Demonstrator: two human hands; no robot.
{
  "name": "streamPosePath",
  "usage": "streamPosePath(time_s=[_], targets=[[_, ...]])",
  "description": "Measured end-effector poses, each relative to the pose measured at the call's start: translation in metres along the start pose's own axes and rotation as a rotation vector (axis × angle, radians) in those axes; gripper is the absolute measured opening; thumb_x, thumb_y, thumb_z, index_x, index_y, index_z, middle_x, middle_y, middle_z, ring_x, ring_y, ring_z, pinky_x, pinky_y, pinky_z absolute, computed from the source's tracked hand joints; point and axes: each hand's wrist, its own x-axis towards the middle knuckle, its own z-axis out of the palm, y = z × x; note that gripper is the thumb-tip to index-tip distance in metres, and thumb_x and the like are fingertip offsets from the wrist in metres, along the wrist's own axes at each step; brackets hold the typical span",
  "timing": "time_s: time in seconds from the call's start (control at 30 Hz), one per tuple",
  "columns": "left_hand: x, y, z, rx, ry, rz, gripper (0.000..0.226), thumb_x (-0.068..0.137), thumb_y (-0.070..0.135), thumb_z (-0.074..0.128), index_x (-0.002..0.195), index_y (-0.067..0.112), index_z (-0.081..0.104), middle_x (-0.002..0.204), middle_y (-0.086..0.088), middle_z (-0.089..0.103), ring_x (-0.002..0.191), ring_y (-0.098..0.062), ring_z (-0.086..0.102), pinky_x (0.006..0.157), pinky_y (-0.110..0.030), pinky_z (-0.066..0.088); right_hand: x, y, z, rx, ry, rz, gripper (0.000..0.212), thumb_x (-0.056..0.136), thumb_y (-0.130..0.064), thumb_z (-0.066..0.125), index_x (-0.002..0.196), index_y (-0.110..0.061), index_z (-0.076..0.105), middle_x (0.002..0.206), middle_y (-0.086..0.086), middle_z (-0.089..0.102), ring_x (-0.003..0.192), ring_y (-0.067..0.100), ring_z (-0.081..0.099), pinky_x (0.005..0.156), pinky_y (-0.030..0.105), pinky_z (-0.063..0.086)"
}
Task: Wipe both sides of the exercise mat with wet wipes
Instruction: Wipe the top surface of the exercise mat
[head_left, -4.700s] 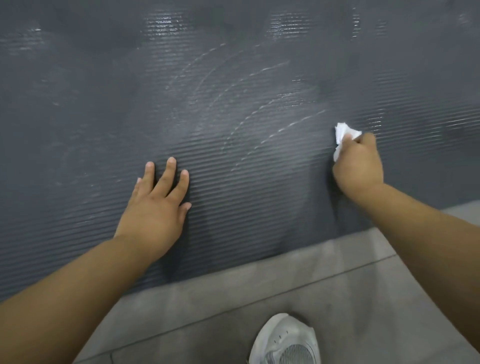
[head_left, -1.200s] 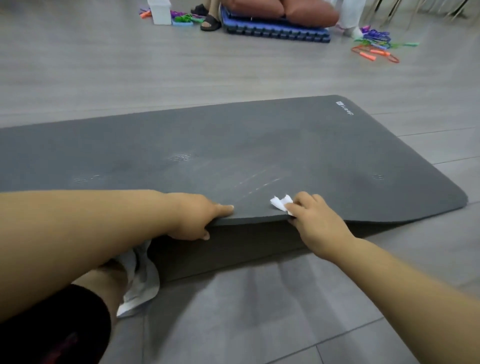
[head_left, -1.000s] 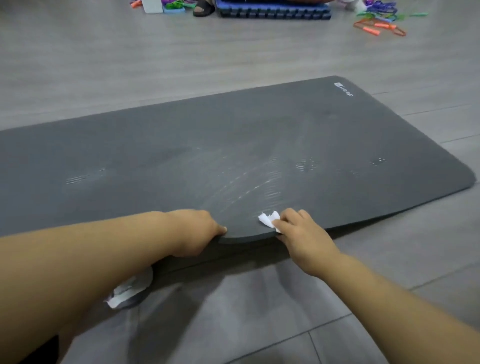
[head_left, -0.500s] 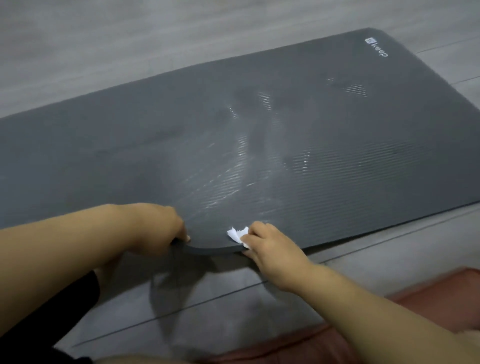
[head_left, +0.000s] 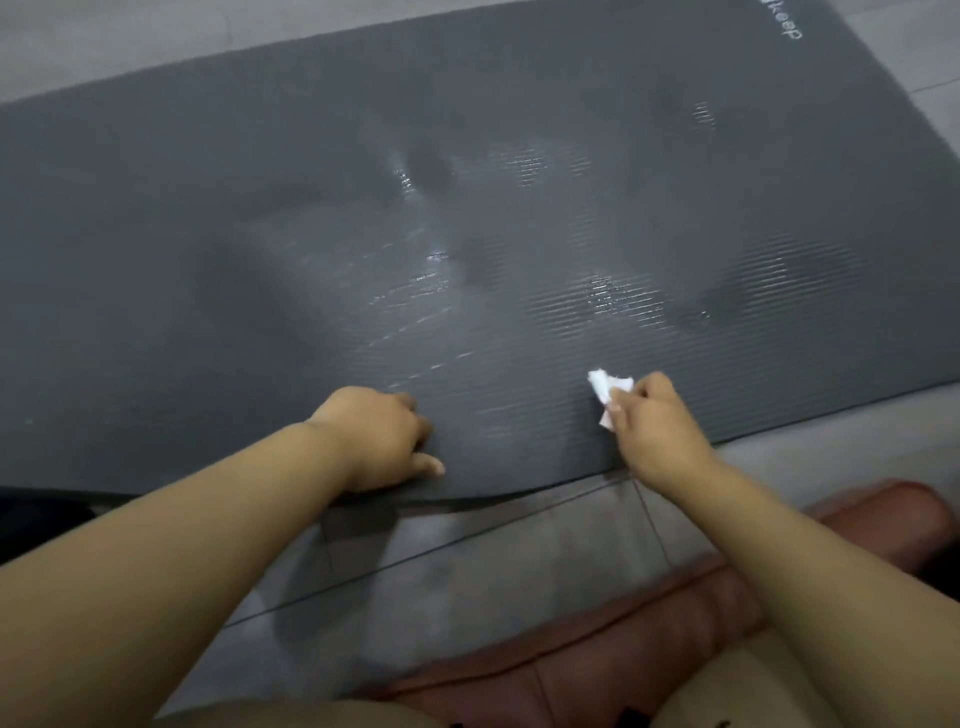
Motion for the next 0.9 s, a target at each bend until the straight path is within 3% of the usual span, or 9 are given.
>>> streamPosePath(time_s=[0.13,0.23,0.4,0.47,0.57,0.63,0.73,0.8,0.9], targets=[[0.021,-0.001,0.016,-0.006,0.059,-0.184,0.109,0.069,0.077,0.053,0.150,0.023,0.004,0.154,-0.001,0.010,0.133,-0.030,0.026,0.097,-0.045,0.038,0.012,0.033,-0.012,-0.075,0.164,0.318,0.031,0.090,-0.010,0.052,0.120,-0.004,0.057,0.121,0.021,0.044,0.102,0.040,0.052,0.086,0.037,0.040],[0.031,0.001,0.038,-0.005,0.048,-0.297,0.117,0.066,0.083,0.048,0.150,0.024,-0.008,0.157,-0.005,-0.013,0.141,-0.034,0.000,0.108,-0.052,0.017,0.013,0.026,0.008,-0.043,0.164,0.341,0.031,0.089,-0.006,0.050,0.119,-0.002,0.054,0.122,0.020,0.044,0.100,0.037,0.052,0.080,0.033,0.038],[0.039,-0.007,0.053,-0.055,0.072,-0.315,0.119,0.060,0.090,0.043,0.148,0.031,-0.010,0.157,-0.002,-0.013,0.142,-0.036,0.002,0.110,-0.049,0.013,-0.009,-0.030,0.067,-0.008,0.117,0.142,0.011,0.095,-0.016,0.044,0.104,-0.011,0.050,0.111,0.012,0.051,0.097,0.028,0.051,0.071,0.025,0.031],[0.039,-0.010,0.054,-0.068,0.084,-0.306,0.119,0.058,0.091,0.043,0.148,0.033,-0.008,0.158,-0.001,-0.011,0.142,-0.035,0.004,0.111,-0.048,0.014,-0.020,-0.065,0.086,-0.013,0.033,-0.011,0.015,0.097,-0.027,0.043,0.092,-0.015,0.052,0.106,0.014,0.056,0.094,0.027,0.051,0.067,0.027,0.027],[0.040,-0.012,0.049,-0.085,0.081,-0.295,0.119,0.057,0.089,0.048,0.149,0.033,-0.002,0.159,-0.001,-0.006,0.142,-0.034,0.009,0.111,-0.046,0.017,-0.028,-0.100,0.102,-0.016,-0.163,-0.286,0.018,0.098,-0.023,0.040,0.098,-0.011,0.053,0.105,0.013,0.054,0.093,0.028,0.052,0.071,0.034,0.033],[0.040,-0.013,0.044,-0.094,0.066,-0.282,0.119,0.056,0.087,0.051,0.149,0.033,0.001,0.159,-0.001,-0.002,0.142,-0.034,0.013,0.111,-0.043,0.020,-0.023,-0.090,0.096,-0.068,-0.133,-0.352,0.011,0.094,-0.023,0.045,0.090,-0.014,0.050,0.096,0.009,0.054,0.087,0.027,0.051,0.070,0.036,0.038],[0.042,-0.014,0.038,-0.133,0.034,-0.271,0.119,0.055,0.085,0.057,0.149,0.033,0.005,0.159,-0.001,0.002,0.141,-0.035,0.017,0.111,-0.040,0.024,-0.004,-0.036,0.066,-0.062,0.016,-0.129,0.009,0.087,-0.016,0.053,0.092,-0.011,0.059,0.099,0.015,0.055,0.085,0.031,0.056,0.074,0.038,0.049],[0.043,-0.014,0.034,-0.138,0.018,-0.274,0.119,0.055,0.083,0.060,0.149,0.032,0.008,0.158,-0.002,0.005,0.140,-0.034,0.021,0.109,-0.039,0.029,0.009,0.007,0.036,-0.074,0.176,0.127,0.021,0.086,-0.010,0.057,0.103,0.003,0.059,0.108,0.022,0.051,0.091,0.035,0.054,0.081,0.035,0.044],[0.046,-0.012,0.028,-0.141,0.004,-0.295,0.112,0.058,0.078,0.063,0.148,0.031,0.016,0.156,-0.002,0.014,0.134,-0.032,0.032,0.097,-0.040,0.041,0.016,0.034,0.010,0.018,0.338,0.430,0.025,0.087,-0.006,0.054,0.112,0.000,0.053,0.122,0.020,0.046,0.103,0.036,0.050,0.084,0.034,0.034]])
